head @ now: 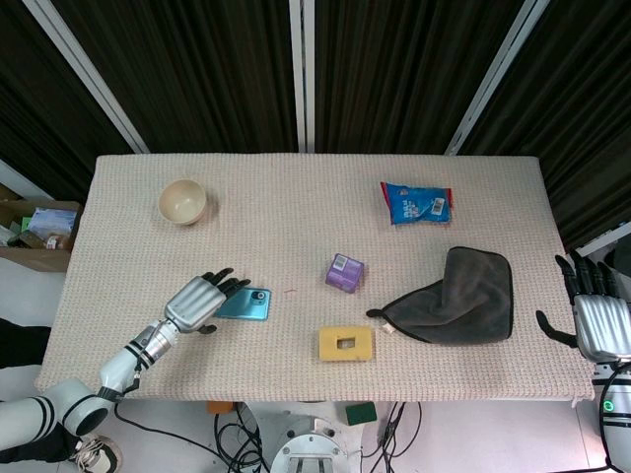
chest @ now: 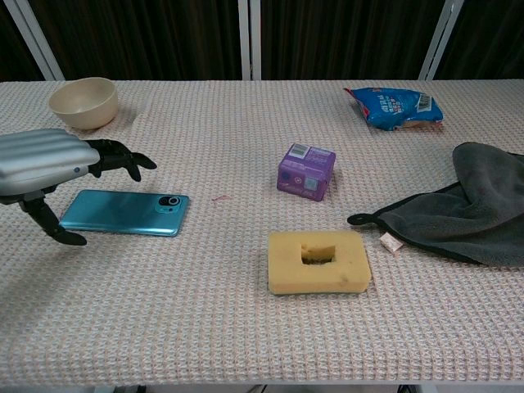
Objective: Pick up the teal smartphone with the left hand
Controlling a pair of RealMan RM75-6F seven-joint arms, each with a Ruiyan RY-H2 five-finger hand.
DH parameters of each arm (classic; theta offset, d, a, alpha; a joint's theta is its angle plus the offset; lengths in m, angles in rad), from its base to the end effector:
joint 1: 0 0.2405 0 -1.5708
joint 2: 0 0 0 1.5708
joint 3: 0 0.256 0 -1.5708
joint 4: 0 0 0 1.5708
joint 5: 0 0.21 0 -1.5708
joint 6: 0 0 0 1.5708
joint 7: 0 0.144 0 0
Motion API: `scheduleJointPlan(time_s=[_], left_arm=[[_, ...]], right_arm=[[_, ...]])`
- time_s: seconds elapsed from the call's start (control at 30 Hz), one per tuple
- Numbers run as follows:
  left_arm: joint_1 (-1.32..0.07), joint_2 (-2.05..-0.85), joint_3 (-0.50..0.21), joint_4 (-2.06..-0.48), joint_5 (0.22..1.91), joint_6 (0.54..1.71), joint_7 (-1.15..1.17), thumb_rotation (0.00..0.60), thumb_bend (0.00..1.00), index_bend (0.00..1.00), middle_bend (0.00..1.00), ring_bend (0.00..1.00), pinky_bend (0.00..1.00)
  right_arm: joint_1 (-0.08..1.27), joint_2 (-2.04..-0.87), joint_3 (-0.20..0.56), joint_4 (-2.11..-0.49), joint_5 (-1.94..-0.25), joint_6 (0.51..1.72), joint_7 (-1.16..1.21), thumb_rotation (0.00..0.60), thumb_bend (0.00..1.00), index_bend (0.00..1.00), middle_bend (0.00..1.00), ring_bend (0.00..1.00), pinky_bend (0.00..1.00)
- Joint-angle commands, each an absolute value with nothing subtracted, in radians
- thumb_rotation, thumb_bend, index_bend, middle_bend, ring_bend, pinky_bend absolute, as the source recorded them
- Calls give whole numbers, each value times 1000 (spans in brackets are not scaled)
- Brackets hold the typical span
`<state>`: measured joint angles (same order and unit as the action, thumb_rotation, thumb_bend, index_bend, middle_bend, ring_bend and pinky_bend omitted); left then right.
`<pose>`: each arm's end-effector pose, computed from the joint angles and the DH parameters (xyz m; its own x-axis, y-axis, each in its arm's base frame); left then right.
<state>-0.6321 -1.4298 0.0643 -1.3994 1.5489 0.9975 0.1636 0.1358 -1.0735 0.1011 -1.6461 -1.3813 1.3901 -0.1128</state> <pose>-0.2182 0.2868 -0.0040 0.6650 0.2422 0.7065 0.6746 -0.6007 -0.4291 -0.3136 -0.2067 0.1718 0.4863 -0.0311 0.8733 -0.8717 0.0526 0.4873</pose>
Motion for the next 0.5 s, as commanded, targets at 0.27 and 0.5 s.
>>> scheduleJointPlan(time_s=[0.27, 0.5], left_arm=[[-633, -1434, 59, -1398, 1548, 990, 165, 600, 70, 108, 243, 136, 327], [-633, -1448, 64, -1383, 1550, 976, 165, 600, 72, 110, 289, 172, 358]], right_arm=[[137, -1073, 100, -1647, -1381, 1386, -115, 515, 351, 0, 0, 0, 0], [133, -1069, 99, -1646, -1382, 1391, -109, 515, 350, 0, 0, 0, 0]])
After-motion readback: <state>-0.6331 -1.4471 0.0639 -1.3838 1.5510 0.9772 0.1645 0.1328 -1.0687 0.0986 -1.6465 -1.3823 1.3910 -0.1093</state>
